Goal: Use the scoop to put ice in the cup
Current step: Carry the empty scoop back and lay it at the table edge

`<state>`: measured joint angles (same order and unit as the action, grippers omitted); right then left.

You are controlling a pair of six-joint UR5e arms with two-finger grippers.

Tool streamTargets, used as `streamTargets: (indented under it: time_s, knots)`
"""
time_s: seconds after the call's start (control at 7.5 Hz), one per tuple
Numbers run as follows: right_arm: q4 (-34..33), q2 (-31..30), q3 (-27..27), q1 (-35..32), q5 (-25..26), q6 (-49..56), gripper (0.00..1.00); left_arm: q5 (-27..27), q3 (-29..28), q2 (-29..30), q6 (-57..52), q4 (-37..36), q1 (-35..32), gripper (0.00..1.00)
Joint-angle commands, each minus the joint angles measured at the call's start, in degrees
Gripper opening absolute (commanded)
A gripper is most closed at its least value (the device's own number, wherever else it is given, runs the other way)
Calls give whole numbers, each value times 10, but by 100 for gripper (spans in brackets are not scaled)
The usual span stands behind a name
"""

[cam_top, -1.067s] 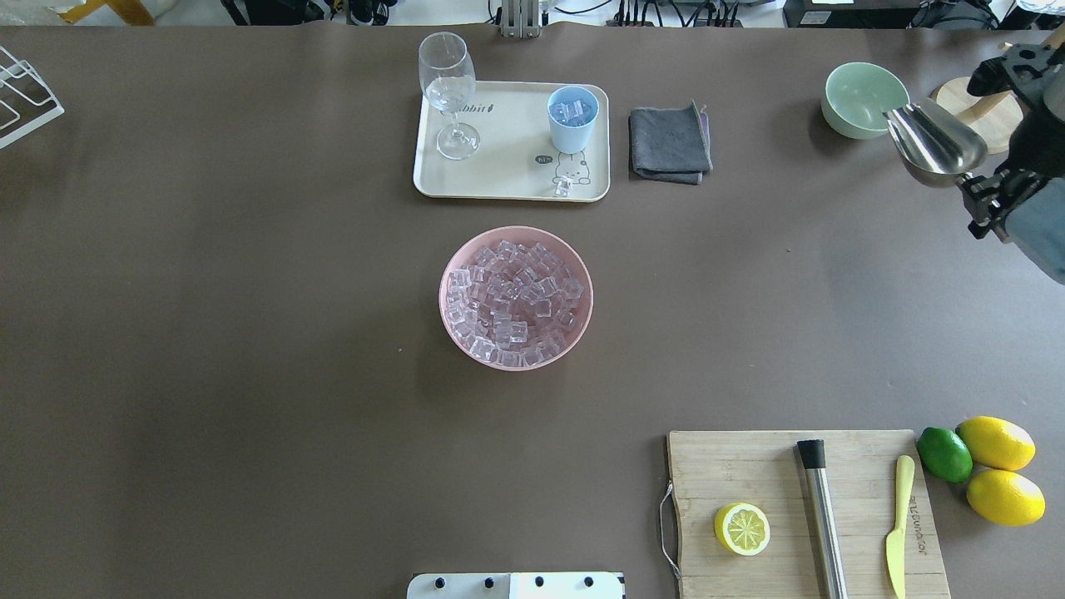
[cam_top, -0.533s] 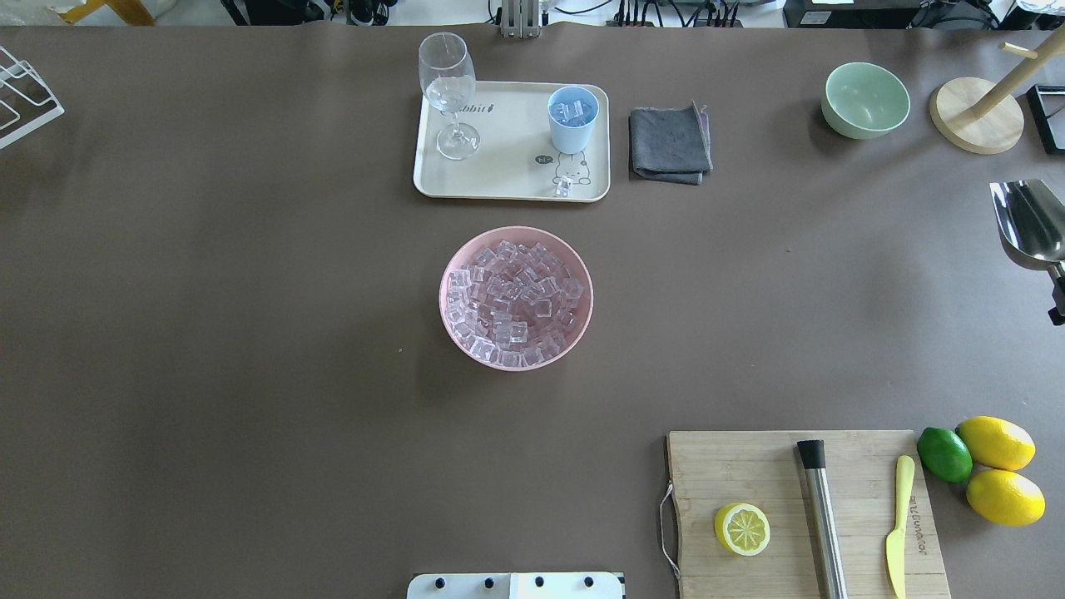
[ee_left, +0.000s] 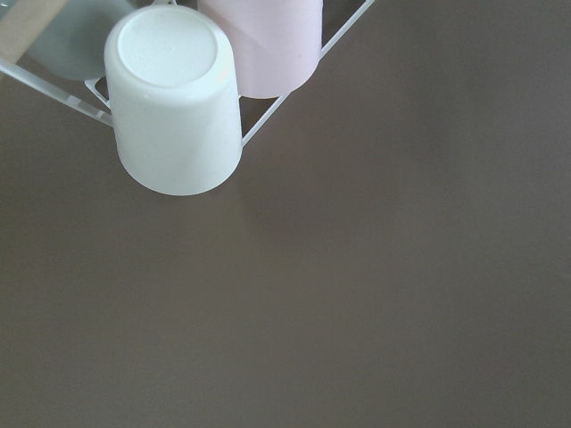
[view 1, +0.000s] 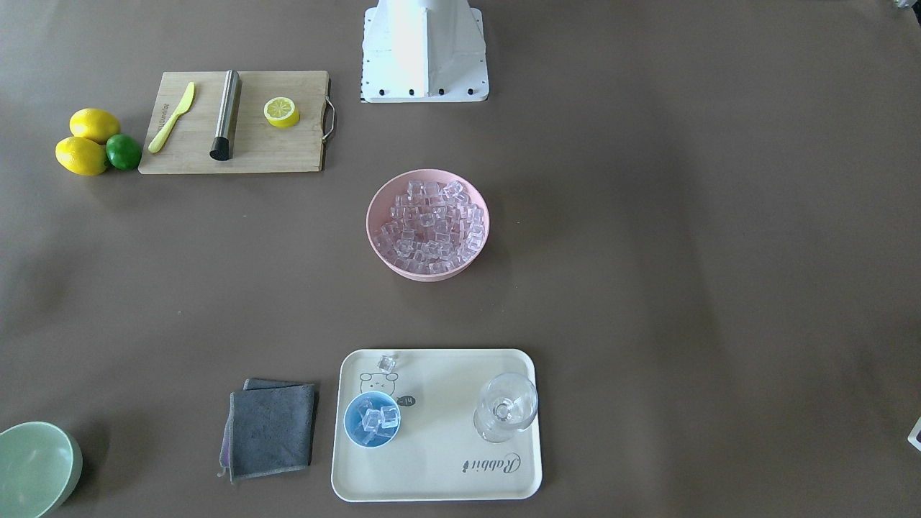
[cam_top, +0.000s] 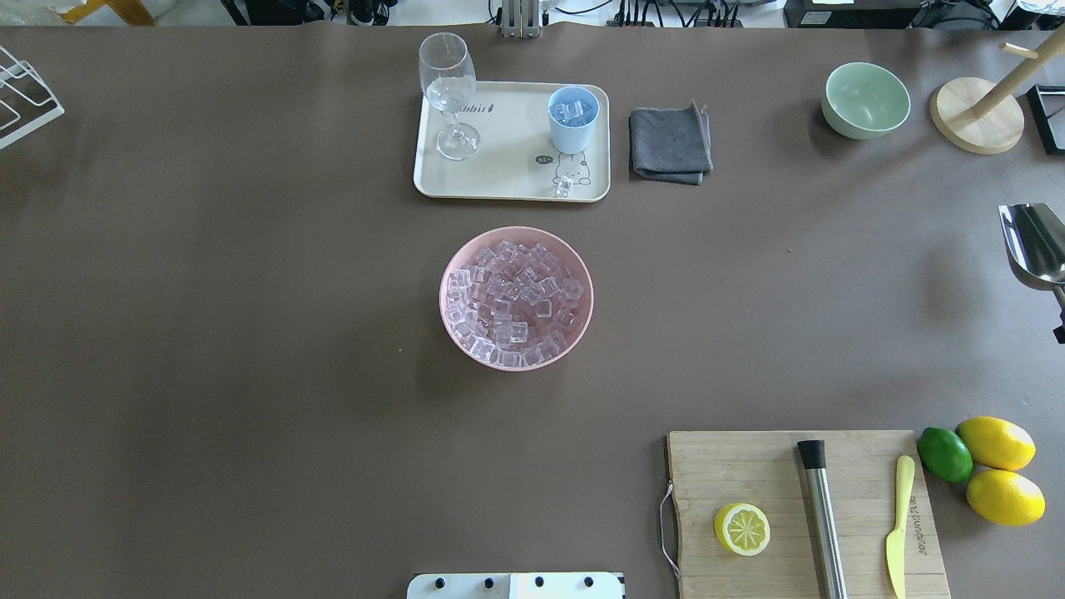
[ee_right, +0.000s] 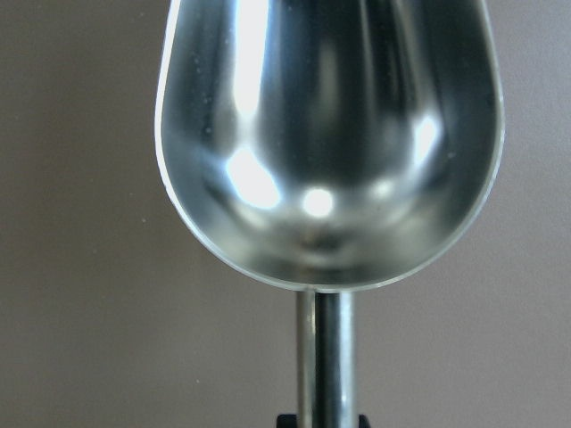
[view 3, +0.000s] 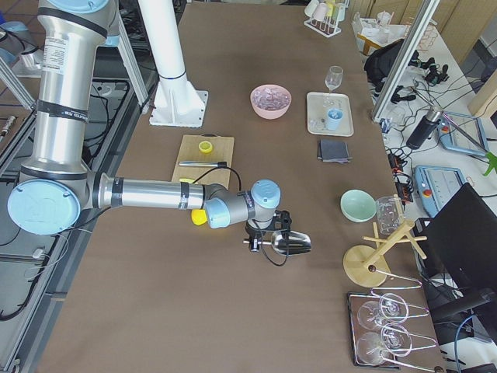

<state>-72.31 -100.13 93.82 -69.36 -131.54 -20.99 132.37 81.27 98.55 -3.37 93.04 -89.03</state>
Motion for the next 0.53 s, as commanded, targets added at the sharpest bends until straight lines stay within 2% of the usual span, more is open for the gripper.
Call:
streamTargets:
  time_s: [0.0, 0.4]
  knots:
    - [7, -8, -8, -12, -5, 5, 100, 1, 0, -1, 0, 2, 0, 99]
    - [2, -9, -1, -80, -47, 19, 100, 1, 1, -2, 0, 2, 1, 99]
